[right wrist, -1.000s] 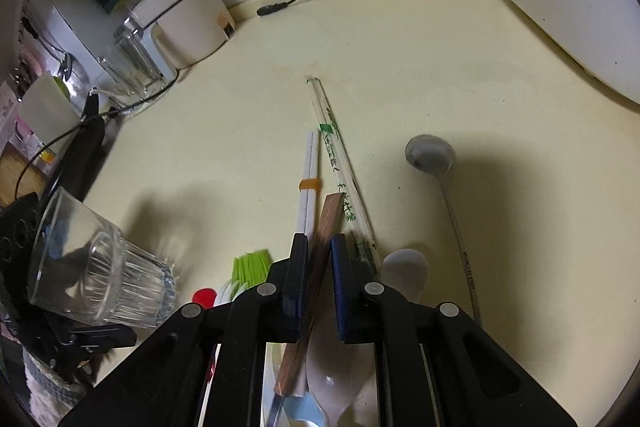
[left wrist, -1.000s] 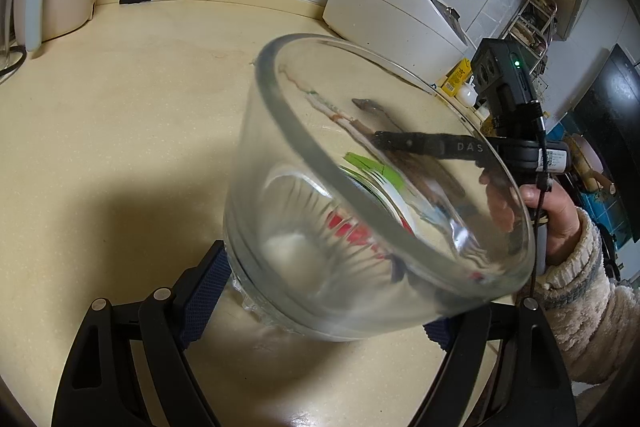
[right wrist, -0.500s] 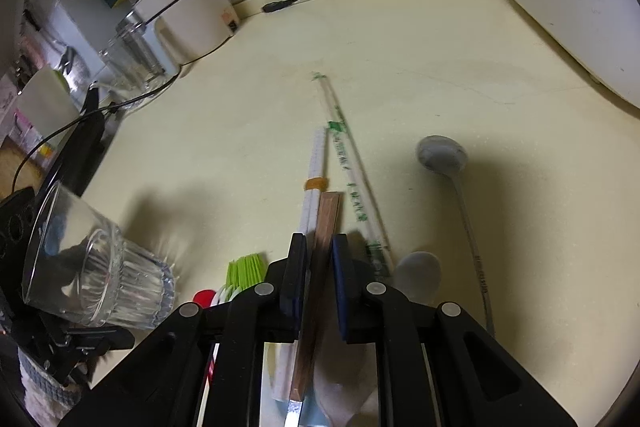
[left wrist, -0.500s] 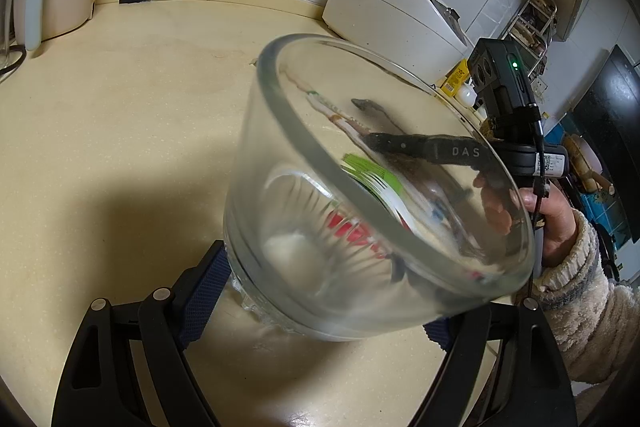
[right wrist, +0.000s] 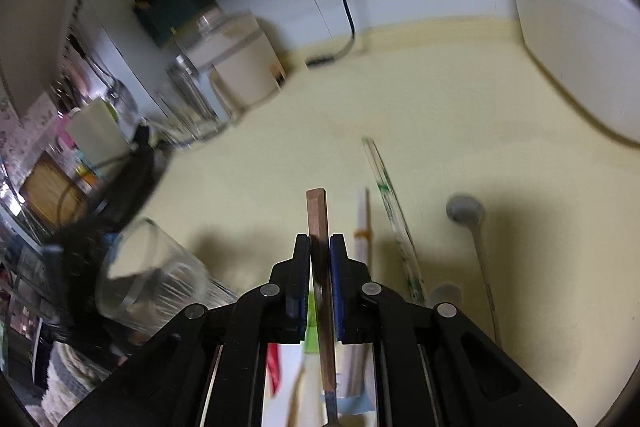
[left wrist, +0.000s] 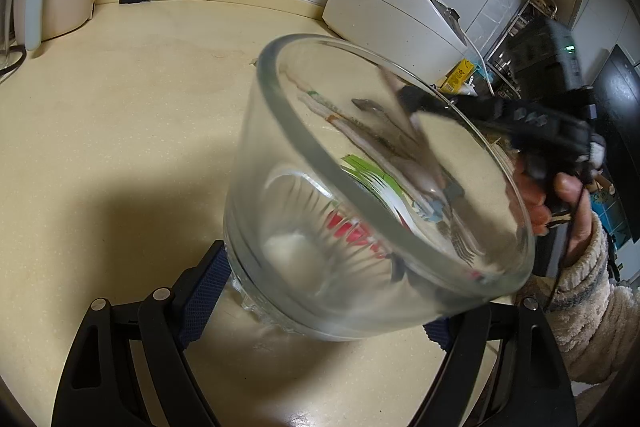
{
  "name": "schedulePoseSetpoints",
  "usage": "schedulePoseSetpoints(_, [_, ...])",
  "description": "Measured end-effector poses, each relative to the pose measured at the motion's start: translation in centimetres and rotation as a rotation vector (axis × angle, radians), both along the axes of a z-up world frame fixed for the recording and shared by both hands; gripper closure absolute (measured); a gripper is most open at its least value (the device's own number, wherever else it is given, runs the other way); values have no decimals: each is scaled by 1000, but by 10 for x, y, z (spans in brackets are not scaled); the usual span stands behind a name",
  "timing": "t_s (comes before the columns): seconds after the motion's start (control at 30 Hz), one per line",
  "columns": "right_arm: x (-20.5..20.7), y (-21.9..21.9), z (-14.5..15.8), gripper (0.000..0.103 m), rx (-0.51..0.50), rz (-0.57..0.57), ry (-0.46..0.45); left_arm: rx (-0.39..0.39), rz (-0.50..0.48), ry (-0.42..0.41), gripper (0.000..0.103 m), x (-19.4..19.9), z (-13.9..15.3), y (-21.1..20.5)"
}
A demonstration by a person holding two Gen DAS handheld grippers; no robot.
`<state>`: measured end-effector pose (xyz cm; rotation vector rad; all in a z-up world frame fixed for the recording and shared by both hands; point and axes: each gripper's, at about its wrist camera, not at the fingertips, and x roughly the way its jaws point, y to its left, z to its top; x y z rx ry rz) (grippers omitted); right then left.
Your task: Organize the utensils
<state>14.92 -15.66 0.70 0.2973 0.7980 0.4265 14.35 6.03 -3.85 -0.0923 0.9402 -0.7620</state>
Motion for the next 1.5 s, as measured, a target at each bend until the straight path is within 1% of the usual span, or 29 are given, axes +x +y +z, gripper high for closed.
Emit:
schedulePoseSetpoints(0.13, [-14,1,22,93,12,-8,-85,0,0,0,17,0,0,0])
schedulePoseSetpoints(0.3, [-34,4,50,93,-6,-29,-212,0,0,0,17,0,0,0])
schedulePoseSetpoints(0.5, [-55,3,75,93,-32,-58,-327,0,0,0,17,0,0,0])
schedulePoseSetpoints(0.8, [-69,0,94,93,-41,-80,-396,-1,0,0,17,0,0,0])
schedulePoseSetpoints(1.03, [-70,-1,97,93,-39,-84,-404,-1,0,1,17,0,0,0])
schedulePoseSetpoints(1.2, [-76,-3,103,93,-35,-90,-429,-1,0,1,17,1,0,1])
schedulePoseSetpoints(1.3, [-80,-3,114,93,-27,-89,-458,-2,0,1,17,1,0,1])
schedulePoseSetpoints(1.5, [-91,3,152,93,-6,-67,-547,-1,0,1,17,1,0,1])
